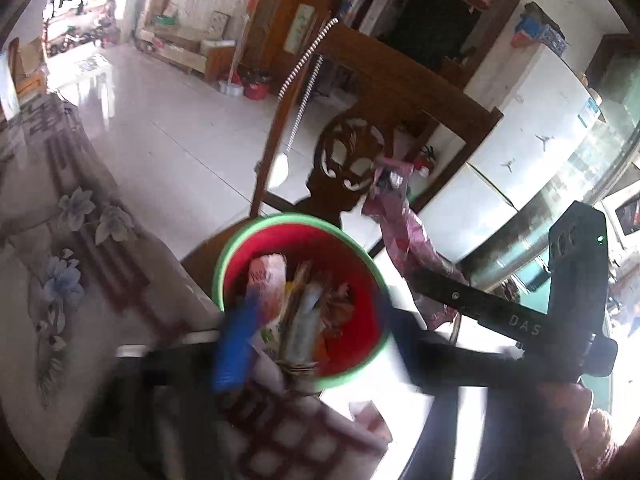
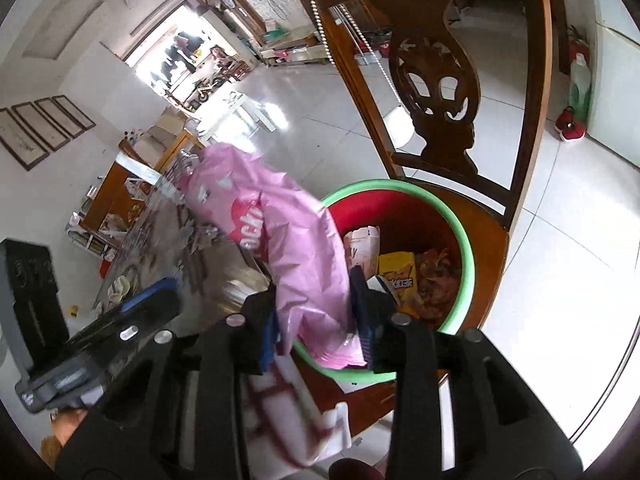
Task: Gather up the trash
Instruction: 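Open both grippers over the red bucket to drop box and bag, then grasp the crumpled newspaper with the left gripper while the right gripper grasps the printed paper cup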
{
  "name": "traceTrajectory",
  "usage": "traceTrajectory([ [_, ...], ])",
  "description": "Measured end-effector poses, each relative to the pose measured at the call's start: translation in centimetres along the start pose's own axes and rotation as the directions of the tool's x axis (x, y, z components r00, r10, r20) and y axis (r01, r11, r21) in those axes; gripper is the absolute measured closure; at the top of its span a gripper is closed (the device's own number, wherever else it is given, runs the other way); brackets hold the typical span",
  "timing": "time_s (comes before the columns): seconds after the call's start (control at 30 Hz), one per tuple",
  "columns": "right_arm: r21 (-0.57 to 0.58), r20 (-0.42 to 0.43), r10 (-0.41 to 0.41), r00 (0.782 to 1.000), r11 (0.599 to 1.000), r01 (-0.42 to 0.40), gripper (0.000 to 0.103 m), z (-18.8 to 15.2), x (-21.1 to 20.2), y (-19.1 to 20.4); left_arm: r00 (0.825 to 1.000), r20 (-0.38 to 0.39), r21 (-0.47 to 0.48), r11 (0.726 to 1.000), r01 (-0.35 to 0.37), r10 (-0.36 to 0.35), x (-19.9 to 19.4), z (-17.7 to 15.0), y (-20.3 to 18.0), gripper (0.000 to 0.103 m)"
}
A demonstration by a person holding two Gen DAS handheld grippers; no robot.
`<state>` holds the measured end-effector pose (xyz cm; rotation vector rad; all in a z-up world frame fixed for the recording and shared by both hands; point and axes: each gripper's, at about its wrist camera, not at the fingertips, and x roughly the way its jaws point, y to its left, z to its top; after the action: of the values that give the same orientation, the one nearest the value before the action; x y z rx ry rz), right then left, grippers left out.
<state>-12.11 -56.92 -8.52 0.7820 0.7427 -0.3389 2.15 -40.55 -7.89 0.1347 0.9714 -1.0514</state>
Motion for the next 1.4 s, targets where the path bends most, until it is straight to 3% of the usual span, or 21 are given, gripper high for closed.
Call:
traceTrajectory([
  [0.03,0.002,-0.002,-0.006,1.000,1.000,0.006,0.067,0.0,0.3,-0.1,1.000,0.019,0.001,1.000,-0.003,0.003,-0.1,0.0,0.0,0.024],
  [0.17,0.020,-0.002,-0.009,1.000,1.000,0.009,0.036,-0.3,0.9,-0.6,0.999,0.021,-0.004,1.000,-0.028,0.028,-0.9,-0.5,1.1,0.024],
  [0.27,0.026,0.001,-0.009,1.000,1.000,0.009,0.034,-0.5,1.0,-0.7,0.993,0.060,-0.022,0.994,-0.103,0.104,-3.1,-1.7,3.3,0.023],
  [0.37,0.014,-0.001,-0.010,1.000,1.000,0.010,0.034,-0.9,0.7,-0.4,0.968,0.101,-0.063,0.973,-0.223,0.229,-6.0,-3.2,6.7,0.022],
  [0.47,-0.024,-0.004,-0.023,1.000,0.999,0.023,0.034,-1.4,0.5,0.3,0.907,0.137,-0.132,0.915,-0.381,0.397,-10.0,-5.0,11.6,0.022],
  [0.53,-0.034,-0.011,-0.019,1.000,0.999,0.018,0.033,-1.7,0.6,0.7,0.826,0.137,-0.190,0.833,-0.519,0.546,-13.2,-6.4,15.7,0.022],
  [0.57,-0.035,-0.015,-0.016,1.000,0.999,0.016,0.033,-1.9,0.7,0.9,0.776,0.117,-0.237,0.776,-0.584,0.620,-14.9,-7.3,18.4,0.022],
  [0.63,-0.036,-0.022,-0.011,1.000,0.999,0.010,0.033,-2.3,0.9,1.3,0.738,0.070,-0.329,0.714,-0.619,0.672,-17.1,-8.6,22.2,0.022],
  [0.7,-0.036,-0.025,-0.006,1.000,0.999,0.005,0.033,-2.6,1.1,1.8,0.721,0.016,-0.455,0.647,-0.612,0.693,-19.4,-10.3,26.4,0.022],
  [0.77,-0.037,-0.024,-0.003,1.000,0.999,0.002,0.033,-2.9,1.3,2.2,0.720,-0.011,-0.543,0.600,-0.587,0.694,-21.0,-11.7,29.5,0.022],
  [0.8,-0.038,-0.026,-0.002,1.000,0.999,0.001,0.033,-3.1,1.4,2.5,0.729,-0.038,-0.576,0.581,-0.575,0.684,-21.2,-12.0,31.1,0.022],
  [0.87,-0.044,-0.033,0.001,0.999,0.999,-0.003,0.033,-3.3,1.5,3.0,0.744,-0.069,-0.601,0.568,-0.563,0.664,-20.7,-12.3,32.8,0.022],
  [0.97,-0.073,-0.025,-0.014,1.000,0.997,0.012,0.033,-3.1,0.9,3.7,0.751,-0.128,-0.610,0.546,-0.575,0.648,-19.2,-12.0,35.6,0.024],
  [1.03,-0.094,-0.009,-0.029,1.000,0.995,0.028,0.033,-2.8,0.3,4.1,0.780,-0.141,-0.635,0.549,-0.543,0.609,-18.5,-12.2,37.0,0.046],
  [1.07,-0.108,0.001,-0.035,0.999,0.994,0.035,0.033,-2.6,0.0,4.5,0.792,-0.150,-0.647,0.547,-0.531,0.591,-18.4,-12.5,37.4,0.052],
  [1.2,-0.232,0.036,-0.022,0.999,0.972,0.030,0.033,-0.9,-1.1,8.6,0.824,-0.092,-0.653,0.591,-0.474,0.559,-20.5,-13.6,35.5,0.056],
  [1.3,-0.367,0.016,0.026,1.000,0.930,-0.018,0.033,0.1,-0.2,14.2,0.817,-0.044,-0.600,0.638,-0.482,0.575,-23.4,-14.8,32.2,0.056],
  [1.4,-0.499,-0.032,0.061,0.998,0.864,-0.069,0.024,-0.4,2.2,20.8,0.819,-0.002,-0.543,0.687,-0.483,0.574,-25.8,-16.6,28.3,0.056],
])
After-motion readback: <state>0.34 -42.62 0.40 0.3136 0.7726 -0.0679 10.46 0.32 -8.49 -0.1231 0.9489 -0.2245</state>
